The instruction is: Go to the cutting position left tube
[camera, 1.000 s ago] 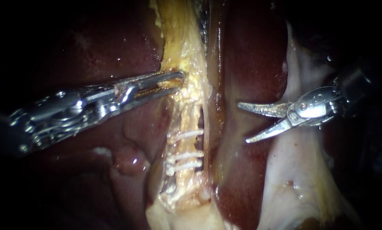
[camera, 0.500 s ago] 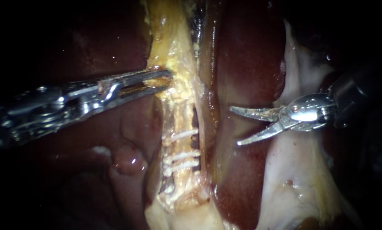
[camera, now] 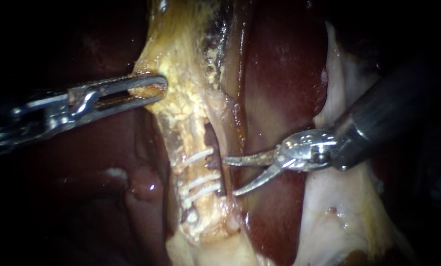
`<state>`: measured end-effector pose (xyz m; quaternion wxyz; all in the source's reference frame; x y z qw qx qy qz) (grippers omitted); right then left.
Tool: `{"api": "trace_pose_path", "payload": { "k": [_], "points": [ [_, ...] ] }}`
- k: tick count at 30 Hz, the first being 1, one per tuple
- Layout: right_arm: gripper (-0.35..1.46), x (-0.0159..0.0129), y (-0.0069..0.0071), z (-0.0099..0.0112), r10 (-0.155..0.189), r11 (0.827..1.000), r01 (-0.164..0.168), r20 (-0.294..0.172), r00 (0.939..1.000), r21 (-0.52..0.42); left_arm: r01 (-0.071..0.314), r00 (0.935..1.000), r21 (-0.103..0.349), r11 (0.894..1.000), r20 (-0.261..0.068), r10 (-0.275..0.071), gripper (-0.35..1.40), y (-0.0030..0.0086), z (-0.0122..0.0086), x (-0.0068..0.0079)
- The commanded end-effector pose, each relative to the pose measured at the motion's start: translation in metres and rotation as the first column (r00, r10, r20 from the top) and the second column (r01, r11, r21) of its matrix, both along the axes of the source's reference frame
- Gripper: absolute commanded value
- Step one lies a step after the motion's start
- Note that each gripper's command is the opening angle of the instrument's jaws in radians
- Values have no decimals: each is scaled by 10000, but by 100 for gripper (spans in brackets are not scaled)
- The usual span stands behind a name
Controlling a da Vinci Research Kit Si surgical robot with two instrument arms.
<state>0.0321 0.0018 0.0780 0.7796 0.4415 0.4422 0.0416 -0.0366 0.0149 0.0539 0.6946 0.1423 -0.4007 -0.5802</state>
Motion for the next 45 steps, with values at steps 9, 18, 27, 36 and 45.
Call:
{"api": "trace_pose_path", "payload": {
  "k": [9, 18, 27, 36, 45],
  "points": [
    [138, 9, 10, 18, 128, 9994, -132, 112, 9999, 318, 7, 10000, -11, 10000, -27, -7, -35, -1, -2, 0],
    [138, 29, 10, 22, 279, 9988, -282, 74, 9996, 396, 30, 10000, -24, 10000, -13, -30, -35, -2, -4, -1],
    [136, 50, 6, 28, 186, 9970, -172, -178, 9997, 756, 28, 10000, -23, 10000, -11, -28, -35, -2, -5, -1],
    [136, 57, 4, 22, 142, 9921, -11, -1036, 9945, 1257, 26, 10000, -21, 10000, -9, -26, -35, -2, -5, 0],
    [135, 80, 4, 18, 249, 9805, 105, -1771, 9839, 1963, 53, 10000, -35, 10000, -5, -53, -35, 1, -3, 1]
  ]
}}
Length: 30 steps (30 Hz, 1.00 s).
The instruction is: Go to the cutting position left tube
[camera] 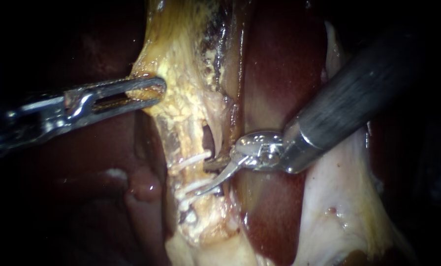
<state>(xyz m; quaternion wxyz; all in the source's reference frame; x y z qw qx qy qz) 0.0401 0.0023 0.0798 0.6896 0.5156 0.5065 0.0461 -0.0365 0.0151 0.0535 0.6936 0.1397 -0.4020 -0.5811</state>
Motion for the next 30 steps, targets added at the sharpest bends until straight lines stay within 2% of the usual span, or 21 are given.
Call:
{"api": "trace_pose_path", "payload": {
  "k": [1, 14, 21, 30],
  "points": [
    [135, 2, 0, -1, -16, 10000, 16, -84, 10000, 83, 21, 10000, -2, 10000, -20, -21, -35, 0, 1, 1],
    [133, 13, -8, -1, -320, 9951, 375, -617, 9976, 916, 89, 9999, -48, 9999, -114, -89, -35, 12, 22, 9],
    [131, 25, -8, -1, -300, 9902, 436, -1028, 9942, 1329, 101, 9999, -65, 9999, -124, -102, -35, 14, 30, 6],
    [131, 46, -14, 1, -184, 9841, 360, -1017, 9946, 1737, 135, 9998, -76, 9999, -147, -136, -35, 13, 31, 0]
  ]
}}
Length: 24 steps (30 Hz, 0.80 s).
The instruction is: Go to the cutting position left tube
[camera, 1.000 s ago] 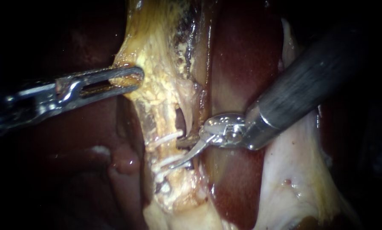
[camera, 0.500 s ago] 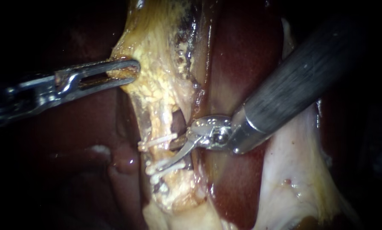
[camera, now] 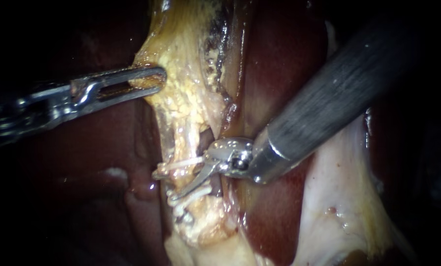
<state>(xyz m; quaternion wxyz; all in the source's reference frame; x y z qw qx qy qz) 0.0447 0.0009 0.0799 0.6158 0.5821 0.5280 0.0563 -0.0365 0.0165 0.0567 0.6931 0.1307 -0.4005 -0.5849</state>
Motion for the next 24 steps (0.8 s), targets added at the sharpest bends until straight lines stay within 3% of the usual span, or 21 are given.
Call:
{"api": "trace_pose_path", "payload": {
  "k": [1, 10, 24],
  "points": [
    [130, 2, -1, 1, -22, 10000, 22, 22, 10000, 54, 11, 10000, -1, 10000, -17, -11, -35, -1, 0, -1],
    [130, 11, -2, 3, 118, 9982, -144, 453, 9989, 581, 20, 10000, -3, 10000, -23, -20, -35, -1, 1, -3],
    [131, 17, 2, 7, 436, 9825, -710, 1582, 9864, 1720, 28, 10000, -4, 10000, -28, -28, -35, -1, 0, -4]
  ]
}}
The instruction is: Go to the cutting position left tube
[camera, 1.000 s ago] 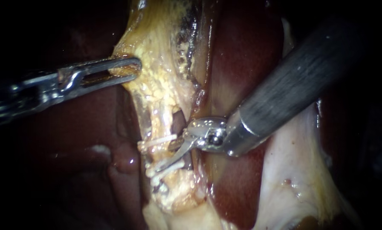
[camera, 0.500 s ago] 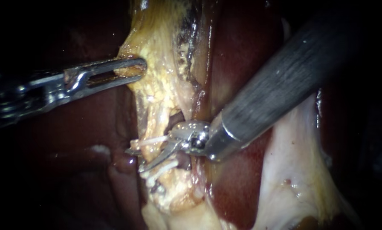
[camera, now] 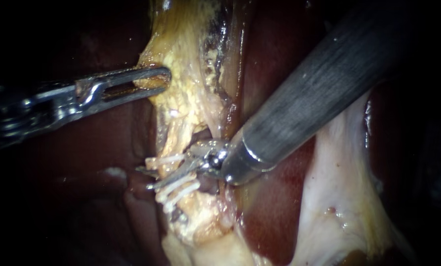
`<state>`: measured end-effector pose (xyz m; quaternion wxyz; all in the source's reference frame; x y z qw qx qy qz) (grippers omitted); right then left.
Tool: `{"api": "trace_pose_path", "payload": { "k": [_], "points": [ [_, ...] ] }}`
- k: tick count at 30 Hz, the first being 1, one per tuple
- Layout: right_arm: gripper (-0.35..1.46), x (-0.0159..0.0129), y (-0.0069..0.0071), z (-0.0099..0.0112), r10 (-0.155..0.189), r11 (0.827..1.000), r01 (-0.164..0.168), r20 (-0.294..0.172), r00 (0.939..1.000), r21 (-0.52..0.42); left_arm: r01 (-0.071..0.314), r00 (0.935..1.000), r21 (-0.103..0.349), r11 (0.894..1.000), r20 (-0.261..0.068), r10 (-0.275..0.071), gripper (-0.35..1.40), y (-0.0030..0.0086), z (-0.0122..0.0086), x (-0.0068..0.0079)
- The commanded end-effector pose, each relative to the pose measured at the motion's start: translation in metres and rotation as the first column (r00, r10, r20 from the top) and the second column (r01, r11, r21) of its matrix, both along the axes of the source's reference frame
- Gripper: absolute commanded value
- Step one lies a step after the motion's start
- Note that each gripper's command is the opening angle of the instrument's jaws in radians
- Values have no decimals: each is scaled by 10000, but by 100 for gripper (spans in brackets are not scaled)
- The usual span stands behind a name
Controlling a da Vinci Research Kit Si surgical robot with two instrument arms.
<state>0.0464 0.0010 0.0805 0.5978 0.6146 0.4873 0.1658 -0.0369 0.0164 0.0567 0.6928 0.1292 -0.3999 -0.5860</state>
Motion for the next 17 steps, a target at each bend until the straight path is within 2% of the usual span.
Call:
{"api": "trace_pose_path", "payload": {
  "k": [1, 17],
  "points": [
    [131, -1, 1, 1, 17, 10000, -17, 32, 10000, 11, -1, 10000, 1, 10000, -2, 1, -35, 0, -1, 0],
    [130, -2, 0, 1, 20, 10000, -20, 34, 10000, 11, 1, 10000, 0, 10000, -3, -1, -35, 0, -1, 0]
  ]
}}
